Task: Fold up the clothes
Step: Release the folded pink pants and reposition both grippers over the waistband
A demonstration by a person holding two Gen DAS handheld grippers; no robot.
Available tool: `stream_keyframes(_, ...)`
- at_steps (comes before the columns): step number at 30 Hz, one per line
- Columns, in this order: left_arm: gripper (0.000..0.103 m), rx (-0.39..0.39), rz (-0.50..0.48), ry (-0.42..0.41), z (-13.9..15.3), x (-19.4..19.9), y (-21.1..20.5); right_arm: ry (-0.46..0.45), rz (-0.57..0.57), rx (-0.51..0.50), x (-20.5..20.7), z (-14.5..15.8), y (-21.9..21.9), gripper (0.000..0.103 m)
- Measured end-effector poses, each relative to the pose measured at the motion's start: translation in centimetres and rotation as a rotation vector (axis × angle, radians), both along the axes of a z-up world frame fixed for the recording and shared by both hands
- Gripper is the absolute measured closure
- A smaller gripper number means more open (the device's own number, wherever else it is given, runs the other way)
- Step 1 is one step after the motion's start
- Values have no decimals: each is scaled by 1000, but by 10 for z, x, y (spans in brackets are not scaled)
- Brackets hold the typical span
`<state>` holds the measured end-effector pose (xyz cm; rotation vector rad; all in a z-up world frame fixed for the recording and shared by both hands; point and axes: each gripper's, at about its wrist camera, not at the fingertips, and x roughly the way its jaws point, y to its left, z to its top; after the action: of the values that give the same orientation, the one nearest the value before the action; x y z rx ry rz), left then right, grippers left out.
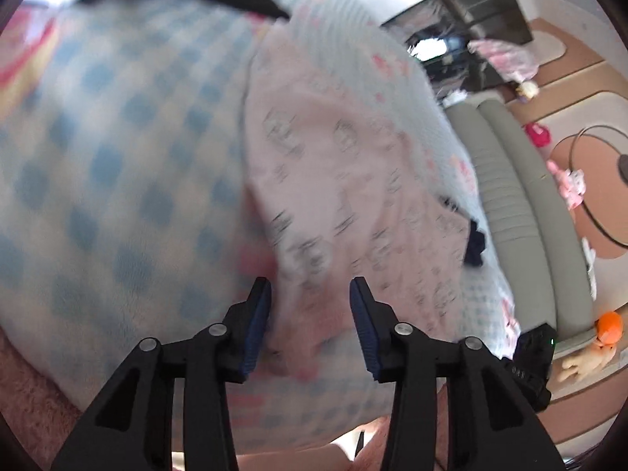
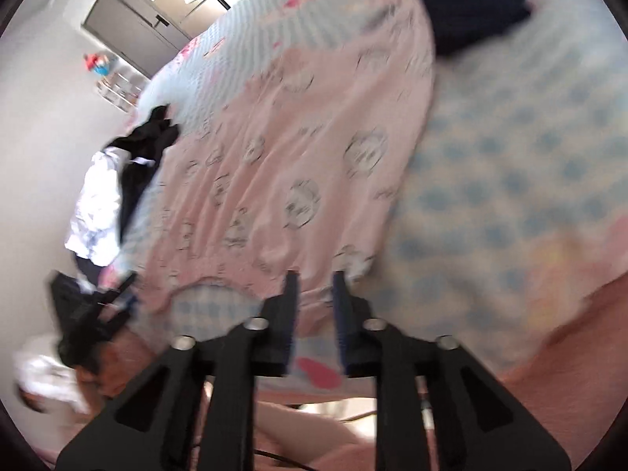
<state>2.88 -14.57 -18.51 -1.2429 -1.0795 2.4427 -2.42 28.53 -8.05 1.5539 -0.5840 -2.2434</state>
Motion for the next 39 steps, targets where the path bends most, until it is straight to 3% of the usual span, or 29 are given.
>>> stream_keyframes(5,55,2,-11,-20,-9,-2,3,-50,-8,0,-9,-37,-11,78)
stream_keyframes(10,55,5,-23,-39,-18,-4,6,-65,-33,45,-12,-32,-5,75)
stream_keyframes(12,55,-3,-20,-36,-17,-4,9,-34,-51,90,-5,-23,-1,53)
stream_keyframes(13,55,1,-21,-29,-16,-4,10,-34,-51,103,-2,-22,0,51)
stream_keyframes(17,55,30,-36,-36,-20,-9,14,-80,-38,-40,-9,-43,1,50)
stream_keyframes(18,58,26,-42,-37,-20,-11,16,-89,-30,-86,-13,-50,-2,52)
stream_keyframes(19,69,10,-49,-28,-17,-9,17,-89,-21,-105,-17,-52,-6,60)
stream_keyframes(20,74,-6,-57,-19,-15,-8,18,-86,-12,-111,-21,-53,-10,83)
stream_keyframes(22,85,-14,-65,9,-8,-4,19,-38,4,-72,-20,-41,-17,97)
stream_keyframes(28,86,23,-84,45,3,-2,25,140,27,21,12,17,-14,100)
stream_keyframes(31,89,0,-85,12,0,0,27,110,19,22,12,10,-10,99)
stream_keyframes(34,89,-7,-107,-103,-17,-2,27,-34,-17,94,6,-31,-2,93)
stream_keyframes(36,83,57,-136,-148,-22,-2,25,-121,-64,56,4,-52,8,90)
stream_keyframes(38,46,121,-154,-129,-23,0,23,-68,-77,41,8,-38,12,85)
stream_keyframes(39,45,146,-158,-109,-24,-1,23,-16,-79,63,9,-27,11,81)
